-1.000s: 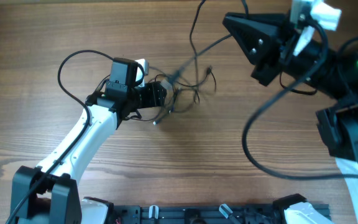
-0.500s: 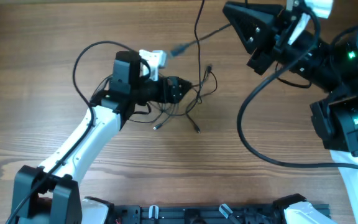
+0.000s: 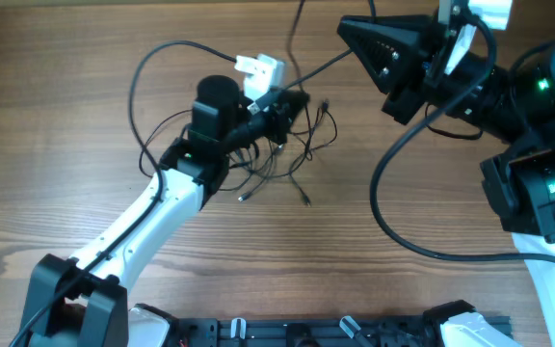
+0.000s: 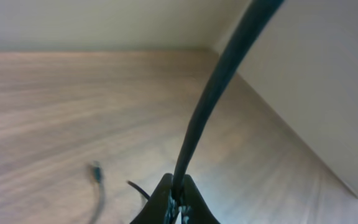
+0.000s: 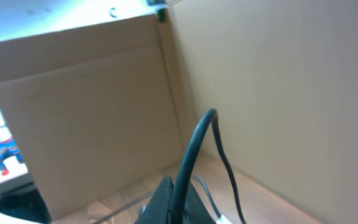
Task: Untangle cables
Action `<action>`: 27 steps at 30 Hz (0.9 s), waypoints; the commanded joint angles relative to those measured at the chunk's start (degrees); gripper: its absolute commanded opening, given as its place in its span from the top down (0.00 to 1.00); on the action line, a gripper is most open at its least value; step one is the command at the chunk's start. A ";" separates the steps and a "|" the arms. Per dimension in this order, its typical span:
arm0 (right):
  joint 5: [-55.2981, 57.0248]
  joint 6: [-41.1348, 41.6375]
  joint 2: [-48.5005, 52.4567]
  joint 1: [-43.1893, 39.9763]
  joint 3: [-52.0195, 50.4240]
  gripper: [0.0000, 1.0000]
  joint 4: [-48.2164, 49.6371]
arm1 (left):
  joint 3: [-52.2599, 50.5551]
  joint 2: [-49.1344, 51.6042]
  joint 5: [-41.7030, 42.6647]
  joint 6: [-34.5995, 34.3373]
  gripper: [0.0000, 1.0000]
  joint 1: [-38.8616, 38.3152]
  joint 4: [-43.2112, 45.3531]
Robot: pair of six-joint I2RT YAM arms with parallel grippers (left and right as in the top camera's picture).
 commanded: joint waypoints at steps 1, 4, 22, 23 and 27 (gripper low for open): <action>14.14 0.11 -0.07 0.07 0.00 0.96 -4.68 | -0.04 -1.79 -2.43 0.09 0.96 3.91 0.50; 28.94 0.24 -0.07 0.07 0.00 0.96 -10.69 | -0.04 -5.31 -2.40 -0.02 0.96 7.48 1.27; 18.62 -4.92 8.50 0.09 -0.59 0.96 -25.53 | -0.04 -16.20 5.75 -26.93 0.96 13.29 21.46; 16.28 -4.96 8.83 0.09 -0.59 0.96 -25.24 | -0.04 -16.20 5.75 -24.50 0.96 13.05 16.61; 12.98 -5.99 9.22 0.09 -0.59 0.96 -25.33 | -0.04 -15.43 2.05 -16.41 0.96 11.69 -5.99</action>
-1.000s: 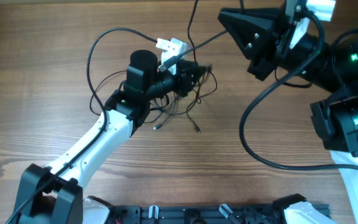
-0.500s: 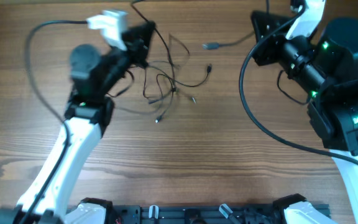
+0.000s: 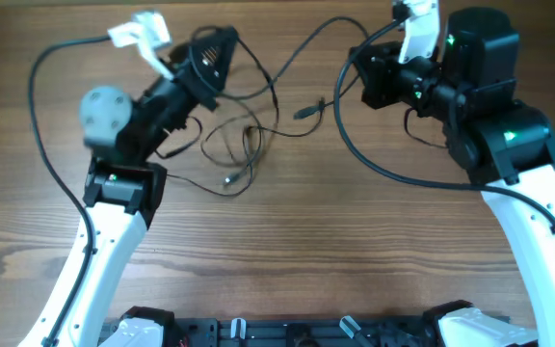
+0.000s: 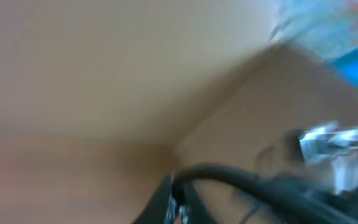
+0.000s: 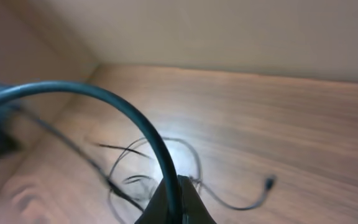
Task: Untangle cables
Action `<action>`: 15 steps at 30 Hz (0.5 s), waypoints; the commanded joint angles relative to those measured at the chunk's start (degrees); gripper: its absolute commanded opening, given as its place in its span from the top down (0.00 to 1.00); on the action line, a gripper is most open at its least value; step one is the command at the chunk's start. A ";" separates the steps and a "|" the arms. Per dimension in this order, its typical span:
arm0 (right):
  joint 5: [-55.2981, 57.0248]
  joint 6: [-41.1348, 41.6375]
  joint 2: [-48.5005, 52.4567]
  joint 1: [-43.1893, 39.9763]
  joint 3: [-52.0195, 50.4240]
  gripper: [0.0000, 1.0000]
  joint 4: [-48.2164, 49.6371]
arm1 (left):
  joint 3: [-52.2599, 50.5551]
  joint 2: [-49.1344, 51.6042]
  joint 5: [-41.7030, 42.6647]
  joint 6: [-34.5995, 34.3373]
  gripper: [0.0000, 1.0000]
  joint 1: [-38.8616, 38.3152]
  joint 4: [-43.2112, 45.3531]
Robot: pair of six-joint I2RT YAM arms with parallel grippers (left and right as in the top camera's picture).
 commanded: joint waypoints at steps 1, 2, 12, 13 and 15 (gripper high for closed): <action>-6.05 -1.51 0.24 0.04 -0.09 0.96 0.09 | -0.31 1.49 -5.66 9.99 0.96 -1.70 -18.27; -6.05 -1.49 0.24 0.04 -0.09 0.96 0.07 | -0.31 2.45 -9.53 12.13 0.96 -2.21 -24.20; -6.05 -1.51 0.24 0.04 -0.09 0.96 -2.91 | -0.31 6.49 -25.86 17.53 0.96 -2.73 -19.65; -6.08 -1.62 0.24 0.04 -0.09 0.96 -3.93 | -0.31 6.16 -25.53 16.96 0.96 -2.71 -16.33; -6.08 -3.23 0.26 0.04 -0.09 0.96 -5.40 | -0.31 5.42 -23.43 14.80 0.96 -2.71 -10.25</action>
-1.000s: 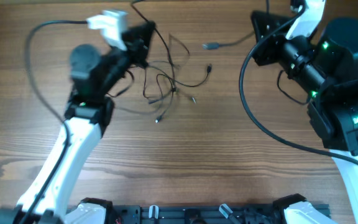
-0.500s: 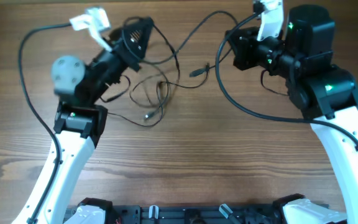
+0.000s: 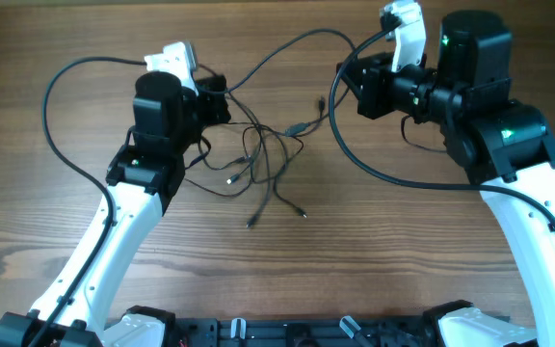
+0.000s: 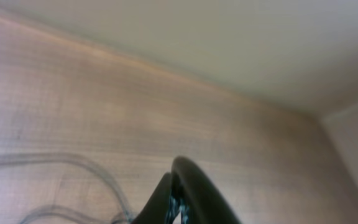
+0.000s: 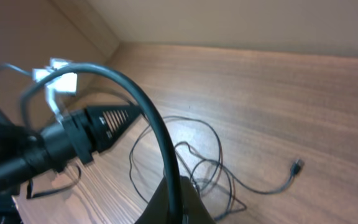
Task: Untangle cables
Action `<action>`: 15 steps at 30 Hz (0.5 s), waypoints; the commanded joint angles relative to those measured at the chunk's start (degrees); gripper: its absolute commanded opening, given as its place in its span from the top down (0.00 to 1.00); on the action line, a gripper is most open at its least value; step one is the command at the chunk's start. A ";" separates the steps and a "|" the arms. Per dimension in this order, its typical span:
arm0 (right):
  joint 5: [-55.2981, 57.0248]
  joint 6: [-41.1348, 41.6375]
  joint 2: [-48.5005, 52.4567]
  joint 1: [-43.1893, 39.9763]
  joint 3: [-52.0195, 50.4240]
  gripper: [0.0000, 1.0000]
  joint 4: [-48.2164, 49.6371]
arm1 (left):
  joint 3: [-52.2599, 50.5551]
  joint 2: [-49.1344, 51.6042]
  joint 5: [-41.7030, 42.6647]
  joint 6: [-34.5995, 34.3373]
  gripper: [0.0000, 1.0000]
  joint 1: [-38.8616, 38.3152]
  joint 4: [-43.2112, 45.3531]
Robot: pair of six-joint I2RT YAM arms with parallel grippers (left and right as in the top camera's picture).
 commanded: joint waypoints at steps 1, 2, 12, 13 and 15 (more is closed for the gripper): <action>-1.20 -3.56 0.15 0.04 0.02 0.96 -2.38 | 0.31 -1.75 2.10 -3.10 0.96 -0.09 10.60; -1.20 -3.98 0.17 0.04 0.02 0.96 -3.28 | 0.31 -2.03 5.62 -6.40 0.96 -0.09 15.78; -1.22 -5.25 0.90 0.04 0.02 0.93 -3.28 | 0.31 -1.90 29.66 -28.57 0.96 -0.11 40.15; -1.22 -5.25 1.01 0.04 0.02 0.93 -2.97 | 0.31 -1.90 30.64 -28.55 0.96 -0.11 38.23; -1.14 -5.27 1.18 0.04 0.02 0.93 -2.86 | 0.31 -1.86 30.58 -27.80 0.96 -0.09 30.95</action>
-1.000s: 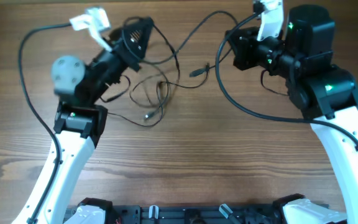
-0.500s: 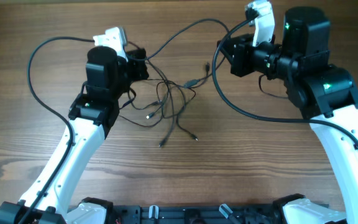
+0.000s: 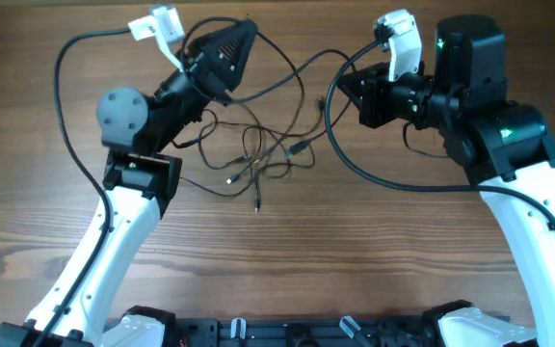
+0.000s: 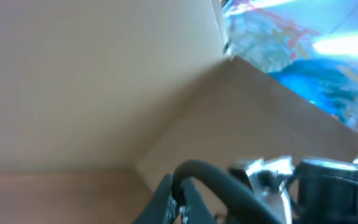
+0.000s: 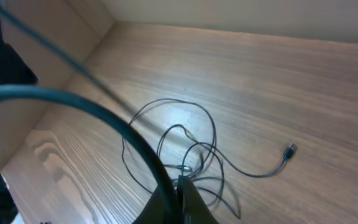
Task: Untangle cables
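Note:
A tangle of thin black cables (image 3: 258,154) lies on the wooden table (image 3: 374,260) at mid-table, also seen in the right wrist view (image 5: 185,155) with one plug end (image 5: 289,149) lying apart to the right. My left gripper (image 3: 246,29) is raised at the back left, tilted upward, shut on a thick black cable (image 4: 229,186) that curves out of its jaws (image 4: 179,186). My right gripper (image 3: 343,87) stands at the back right, above the tangle, shut on a black cable (image 5: 104,115) that arcs to the left (image 5: 180,186). A thinner cable (image 3: 302,69) spans between both grippers.
Thick black cable loops hang beside each arm, one at the left (image 3: 66,125) and one under the right arm (image 3: 393,183). Cardboard walls (image 4: 104,74) enclose the table's back and sides. A black rail (image 3: 297,333) runs along the front edge.
My left gripper has gone from low beside the tangle to raised and tilted upward at the back left. The tangle's loose ends have drawn in a little. The right gripper has barely moved.
First my left gripper was low in the tangle and my right was lifted high at the back right. Then the left was raised at the back left and the right had come down. Then the left was low again, and now it is raised, both still holding cables.

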Action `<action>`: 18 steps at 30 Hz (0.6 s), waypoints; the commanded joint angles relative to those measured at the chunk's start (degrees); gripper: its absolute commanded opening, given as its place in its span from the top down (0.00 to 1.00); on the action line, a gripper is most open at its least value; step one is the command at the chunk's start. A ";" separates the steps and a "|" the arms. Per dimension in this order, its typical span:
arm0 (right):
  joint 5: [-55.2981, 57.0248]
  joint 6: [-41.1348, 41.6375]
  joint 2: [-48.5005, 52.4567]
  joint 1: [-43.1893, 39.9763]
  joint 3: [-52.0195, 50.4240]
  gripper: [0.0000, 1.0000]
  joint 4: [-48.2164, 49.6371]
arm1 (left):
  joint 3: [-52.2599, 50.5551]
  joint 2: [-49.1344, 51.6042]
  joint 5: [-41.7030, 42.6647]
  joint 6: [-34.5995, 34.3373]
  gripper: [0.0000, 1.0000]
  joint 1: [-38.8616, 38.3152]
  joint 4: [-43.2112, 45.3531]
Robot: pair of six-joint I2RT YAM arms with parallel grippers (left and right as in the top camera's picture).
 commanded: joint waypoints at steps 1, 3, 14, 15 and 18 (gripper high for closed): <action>-0.66 -1.20 1.05 0.04 0.07 0.93 0.46 | 0.20 -0.17 5.11 -1.81 0.96 -0.02 -11.56; 0.33 -1.22 1.27 0.04 0.07 0.95 0.39 | 0.20 0.59 5.18 -1.70 0.96 -0.02 -15.91; -7.65 -2.69 1.40 0.15 0.07 0.80 -1.51 | 0.20 4.04 5.38 -17.75 0.96 -0.04 4.70; -7.65 -2.69 1.40 0.15 0.07 0.79 -1.51 | 0.20 4.04 5.35 -18.69 0.96 -0.04 4.57; -11.45 -4.98 1.40 0.15 0.07 0.73 -1.33 | 0.20 4.04 5.22 -23.52 0.96 -0.04 4.52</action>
